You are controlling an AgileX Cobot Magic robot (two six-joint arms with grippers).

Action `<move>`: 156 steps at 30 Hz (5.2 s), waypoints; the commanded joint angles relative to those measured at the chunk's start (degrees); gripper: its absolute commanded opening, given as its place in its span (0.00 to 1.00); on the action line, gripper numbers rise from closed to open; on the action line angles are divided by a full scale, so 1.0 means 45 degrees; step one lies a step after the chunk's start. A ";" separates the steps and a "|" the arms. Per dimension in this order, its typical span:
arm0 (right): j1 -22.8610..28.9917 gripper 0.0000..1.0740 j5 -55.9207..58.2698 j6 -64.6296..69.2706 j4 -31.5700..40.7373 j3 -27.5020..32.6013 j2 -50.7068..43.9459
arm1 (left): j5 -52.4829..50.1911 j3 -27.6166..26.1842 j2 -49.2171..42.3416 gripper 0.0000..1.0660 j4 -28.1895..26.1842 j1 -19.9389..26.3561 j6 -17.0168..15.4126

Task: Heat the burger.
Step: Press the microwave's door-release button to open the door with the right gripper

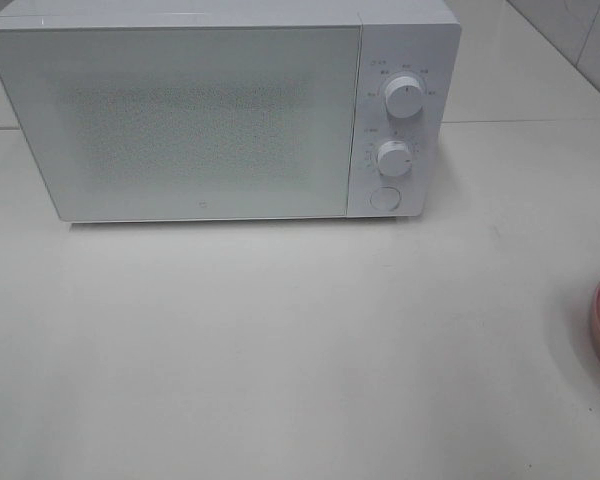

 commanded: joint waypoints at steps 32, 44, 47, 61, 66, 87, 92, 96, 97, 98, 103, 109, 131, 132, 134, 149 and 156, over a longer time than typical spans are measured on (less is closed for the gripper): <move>-0.0051 0.69 -1.1727 -0.0586 0.1770 0.3247 0.4176 | -0.0102 0.0000 -0.0255 0.92 -0.0076 -0.0051 -0.0051; 0.1235 0.69 -1.3216 -0.2063 0.2776 0.3832 0.4635 | -0.0102 0.0000 -0.0255 0.92 -0.0076 -0.0051 -0.0051; 0.1846 0.69 -1.3522 -0.2610 0.3285 0.3832 0.5309 | -0.0102 0.0000 -0.0255 0.92 -0.0076 -0.0051 -0.0051; 0.6455 0.69 -1.7252 -0.7499 0.9855 0.3807 0.8072 | -0.0102 0.0000 -0.0255 0.92 -0.0076 -0.0051 -0.0051; 0.8085 0.69 -1.8398 -0.7703 1.2236 0.3654 0.8658 | -0.0102 0.0000 -0.0255 0.92 -0.0076 -0.0051 -0.0051; 1.0491 0.69 -1.8347 -0.8556 1.4617 0.1235 1.1014 | -0.0102 0.0000 -0.0255 0.92 -0.0076 -0.0051 -0.0051; 1.0619 0.67 -1.8347 -0.7843 1.4706 0.1146 1.1014 | -0.0102 0.0000 -0.0255 0.92 -0.0076 -0.0051 -0.0051; 1.0619 0.65 -1.8322 -0.6685 1.4706 0.1146 1.1014 | -0.0102 0.0000 -0.0255 0.92 -0.0076 -0.0051 -0.0051; 1.0619 0.65 -1.8296 -0.6392 1.4706 0.1146 1.1014 | -0.0102 0.0000 -0.0255 0.92 -0.0076 -0.0051 -0.0051; 1.0619 0.63 -1.8296 -0.5602 1.4706 0.1146 1.1014 | -0.0102 0.0000 -0.0255 0.92 -0.0076 -0.0051 -0.0051; 1.0619 0.58 -1.8296 -0.2585 1.4706 0.1146 1.1014 | -0.0102 0.0000 -0.0255 0.92 -0.0076 -0.0051 -0.0051; 1.0619 0.45 -1.8271 0.1693 1.4706 0.1146 1.1014 | -0.0102 0.0000 -0.0255 0.92 -0.0076 -0.0051 -0.0051; 1.0619 0.00 -1.7303 1.2007 1.3866 0.1146 1.1014 | -0.0102 0.0000 -0.0255 0.92 -0.0076 -0.0051 -0.0051; 1.0619 0.00 -1.7303 1.2007 1.3866 0.1146 1.1014 | -0.0102 0.0000 -0.0255 0.92 -0.0076 -0.0051 -0.0051; 1.0606 0.00 -1.7303 1.2007 1.3891 0.1146 1.1014 | -0.0102 0.0000 -0.0255 0.92 -0.0076 -0.0051 -0.0051; 0.9244 0.00 -1.7507 1.2045 1.2376 0.1146 1.1026 | -0.0102 0.0000 -0.0255 0.92 -0.0076 -0.0051 -0.0051; 0.8722 0.00 -1.7507 1.2414 1.1625 0.1146 1.1052 | -0.0102 0.0000 -0.0255 0.92 -0.0076 -0.0051 -0.0051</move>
